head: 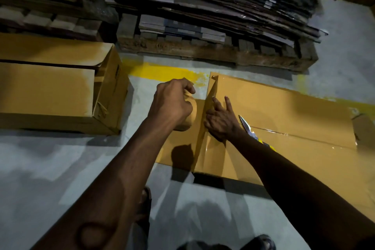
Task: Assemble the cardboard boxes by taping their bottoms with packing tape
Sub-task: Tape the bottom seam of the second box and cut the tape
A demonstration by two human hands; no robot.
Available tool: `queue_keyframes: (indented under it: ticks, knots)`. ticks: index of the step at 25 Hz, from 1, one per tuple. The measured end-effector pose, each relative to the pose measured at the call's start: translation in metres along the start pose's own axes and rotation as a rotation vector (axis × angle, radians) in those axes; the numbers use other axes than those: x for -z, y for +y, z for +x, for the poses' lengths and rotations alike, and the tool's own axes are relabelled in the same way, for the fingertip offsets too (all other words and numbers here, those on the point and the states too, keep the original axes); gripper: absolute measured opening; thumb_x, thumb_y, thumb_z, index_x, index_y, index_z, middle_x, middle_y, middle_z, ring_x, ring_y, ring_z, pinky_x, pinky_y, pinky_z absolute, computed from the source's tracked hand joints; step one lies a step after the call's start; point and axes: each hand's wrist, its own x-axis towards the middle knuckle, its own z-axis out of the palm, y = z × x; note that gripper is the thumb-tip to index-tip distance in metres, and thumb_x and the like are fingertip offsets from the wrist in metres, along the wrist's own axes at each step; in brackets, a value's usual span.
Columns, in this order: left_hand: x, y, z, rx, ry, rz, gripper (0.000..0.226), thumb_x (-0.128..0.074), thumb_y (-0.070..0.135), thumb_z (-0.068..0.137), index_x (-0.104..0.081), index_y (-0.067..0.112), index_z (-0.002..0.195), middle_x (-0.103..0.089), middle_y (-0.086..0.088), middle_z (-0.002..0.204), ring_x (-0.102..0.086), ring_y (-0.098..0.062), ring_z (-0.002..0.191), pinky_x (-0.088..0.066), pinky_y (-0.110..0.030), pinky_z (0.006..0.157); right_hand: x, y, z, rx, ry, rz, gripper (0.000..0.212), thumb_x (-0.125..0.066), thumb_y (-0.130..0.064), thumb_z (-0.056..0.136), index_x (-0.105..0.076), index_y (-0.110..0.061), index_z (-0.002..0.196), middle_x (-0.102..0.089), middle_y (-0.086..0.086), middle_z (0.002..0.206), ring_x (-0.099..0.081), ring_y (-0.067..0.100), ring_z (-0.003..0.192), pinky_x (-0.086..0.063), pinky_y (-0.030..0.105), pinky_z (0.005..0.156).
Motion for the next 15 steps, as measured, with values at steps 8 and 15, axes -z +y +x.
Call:
queue_keyframes:
  ticks: [8, 15]
  knots:
    - [0.01, -0.009, -0.009, -0.016, 0.028, -0.049, 0.033, -0.068, 0.005, 0.08, -0.069, 0.029, 0.104, -0.064, 0.003, 0.121, -0.052, -0.022, 0.115, -0.038, -0.021, 0.072, -0.009, -0.033, -0.051, 0.105, -0.101, -0.027, 0.067, -0.011, -0.048, 0.097, -0.064, -0.016, 0.123, -0.061, 0.006, 0.131, -0.031, 0.036, 0.143, -0.018, 0.062, 0.115]
    - [0.013, -0.008, -0.012, -0.02, -0.001, -0.099, 0.035, -0.063, 0.001, 0.08, -0.069, 0.027, 0.102, -0.062, 0.003, 0.12, -0.051, -0.024, 0.112, -0.041, -0.028, 0.06, -0.004, -0.046, -0.067, 0.11, -0.074, 0.036, 0.072, -0.009, -0.054, 0.093, -0.059, -0.02, 0.131, -0.056, 0.003, 0.14, -0.024, 0.033, 0.147, -0.003, 0.064, 0.115]
